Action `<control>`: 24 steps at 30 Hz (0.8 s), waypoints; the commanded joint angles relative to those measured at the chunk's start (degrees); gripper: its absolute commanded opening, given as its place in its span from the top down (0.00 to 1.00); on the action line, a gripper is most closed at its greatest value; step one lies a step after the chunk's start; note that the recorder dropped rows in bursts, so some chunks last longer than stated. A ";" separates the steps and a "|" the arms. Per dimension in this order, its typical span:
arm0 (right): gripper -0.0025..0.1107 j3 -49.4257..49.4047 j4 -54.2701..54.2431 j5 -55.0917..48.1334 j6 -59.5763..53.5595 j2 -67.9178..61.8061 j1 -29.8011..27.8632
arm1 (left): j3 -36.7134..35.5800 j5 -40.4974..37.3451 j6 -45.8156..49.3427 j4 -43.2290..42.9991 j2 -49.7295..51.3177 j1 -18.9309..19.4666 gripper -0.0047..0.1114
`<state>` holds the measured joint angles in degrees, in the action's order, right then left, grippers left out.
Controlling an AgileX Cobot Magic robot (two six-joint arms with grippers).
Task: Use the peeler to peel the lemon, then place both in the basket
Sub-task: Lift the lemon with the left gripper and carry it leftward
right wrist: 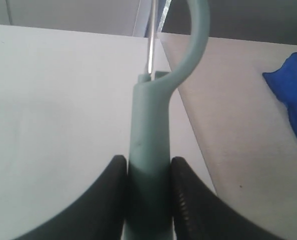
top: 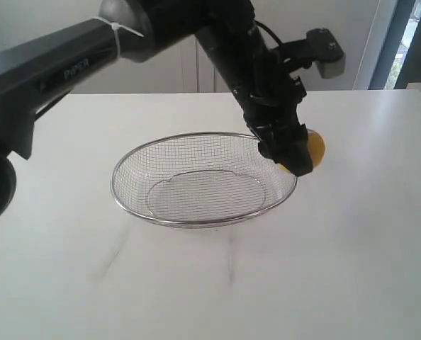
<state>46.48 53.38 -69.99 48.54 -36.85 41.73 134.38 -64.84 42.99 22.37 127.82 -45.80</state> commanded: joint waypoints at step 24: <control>0.98 -5.28 1.90 10.40 0.78 5.36 -0.38 | -20.02 -5.13 -4.21 -13.66 -30.27 1.29 0.96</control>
<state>41.50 54.03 -60.88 48.84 -31.76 41.73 119.77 -64.94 39.55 9.40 102.59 -44.68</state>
